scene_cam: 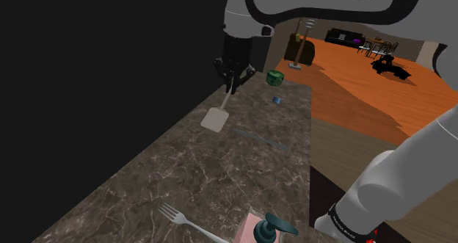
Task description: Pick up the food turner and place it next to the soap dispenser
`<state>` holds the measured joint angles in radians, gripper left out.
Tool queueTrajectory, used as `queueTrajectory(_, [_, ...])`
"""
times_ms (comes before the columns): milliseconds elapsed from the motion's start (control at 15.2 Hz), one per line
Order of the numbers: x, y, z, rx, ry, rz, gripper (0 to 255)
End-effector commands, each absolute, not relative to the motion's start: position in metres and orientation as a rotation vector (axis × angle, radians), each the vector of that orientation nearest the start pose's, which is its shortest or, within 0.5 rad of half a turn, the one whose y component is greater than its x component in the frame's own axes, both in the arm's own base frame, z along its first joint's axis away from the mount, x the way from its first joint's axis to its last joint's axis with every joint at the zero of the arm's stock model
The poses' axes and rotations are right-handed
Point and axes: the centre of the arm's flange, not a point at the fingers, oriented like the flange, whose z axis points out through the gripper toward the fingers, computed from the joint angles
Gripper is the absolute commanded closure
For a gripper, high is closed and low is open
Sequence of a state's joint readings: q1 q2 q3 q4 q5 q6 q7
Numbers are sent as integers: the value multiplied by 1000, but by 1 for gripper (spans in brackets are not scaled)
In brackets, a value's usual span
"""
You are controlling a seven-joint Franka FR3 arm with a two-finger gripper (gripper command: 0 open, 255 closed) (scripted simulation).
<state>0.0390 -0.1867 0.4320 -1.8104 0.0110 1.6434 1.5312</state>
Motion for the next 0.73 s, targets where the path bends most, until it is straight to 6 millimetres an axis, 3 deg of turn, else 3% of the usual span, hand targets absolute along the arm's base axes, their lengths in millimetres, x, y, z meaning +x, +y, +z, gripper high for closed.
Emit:
queueTrajectory(0, [413, 244, 605, -2731, 1617, -91, 255])
queueTrajectory(594, [290, 243, 605, -2731, 1617, -91, 255])
queueTrajectory(660, [290, 243, 600, -2731, 1617, -91, 255])
